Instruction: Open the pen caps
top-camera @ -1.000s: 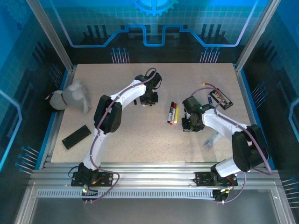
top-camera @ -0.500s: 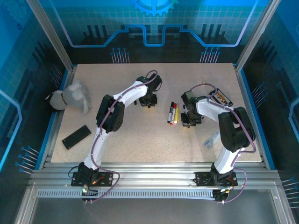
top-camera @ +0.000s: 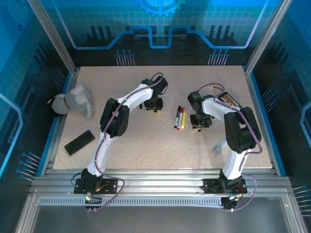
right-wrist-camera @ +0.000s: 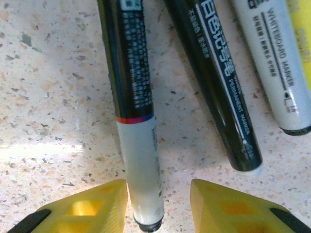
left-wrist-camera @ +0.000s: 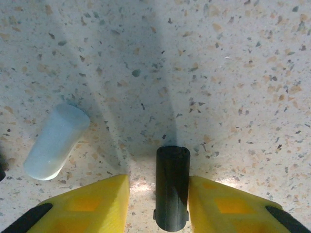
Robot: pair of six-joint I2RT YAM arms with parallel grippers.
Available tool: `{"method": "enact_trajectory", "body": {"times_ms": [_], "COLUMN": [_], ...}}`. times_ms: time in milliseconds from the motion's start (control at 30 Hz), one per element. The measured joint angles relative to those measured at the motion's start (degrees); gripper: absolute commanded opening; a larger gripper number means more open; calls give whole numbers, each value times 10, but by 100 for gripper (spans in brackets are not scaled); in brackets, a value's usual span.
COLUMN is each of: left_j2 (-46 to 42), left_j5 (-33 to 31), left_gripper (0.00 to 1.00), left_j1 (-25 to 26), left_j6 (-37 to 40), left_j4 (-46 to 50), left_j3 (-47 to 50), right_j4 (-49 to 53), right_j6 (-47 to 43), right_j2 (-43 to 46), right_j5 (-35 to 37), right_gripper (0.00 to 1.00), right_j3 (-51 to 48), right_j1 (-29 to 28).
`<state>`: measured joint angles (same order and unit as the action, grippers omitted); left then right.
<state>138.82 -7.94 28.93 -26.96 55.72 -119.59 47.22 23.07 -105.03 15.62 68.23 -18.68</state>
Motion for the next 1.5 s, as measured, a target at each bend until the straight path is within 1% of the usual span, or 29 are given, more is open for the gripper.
{"method": "enact_trajectory", "body": {"times_ms": [233,467,600,700,867,967,1167,1500], "left_j2": [-7,-42,-57,-64,-65,-58,-21,38], "left_j5": [0,0,3,15,37,51,80,95], "left_gripper": [37,37,37,37,38,38,40,40], "left_j1": [0,2,6,15,47,64,82,83], "left_j6": [1,2,2,2,1,2,1,1], "left_j4": [7,10,9,3,-18,-21,-45,-58], "left_j3": [-12,-16,-18,-18,-18,-32,-67,-97], "right_j4": [13,20,18,-7,-54,-81,-100,-108], "right_j6": [4,5,7,9,29,44,61,65], "right_j2": [-5,-37,-32,10,126,164,170,176], "right_j5": [23,50,53,36,-19,-53,-87,-90], "right_gripper": [38,37,36,35,35,35,35,35], "right_j3": [34,76,78,56,-2,-32,-63,-72], "right_j1": [2,14,16,16,14,10,-7,-9]}}
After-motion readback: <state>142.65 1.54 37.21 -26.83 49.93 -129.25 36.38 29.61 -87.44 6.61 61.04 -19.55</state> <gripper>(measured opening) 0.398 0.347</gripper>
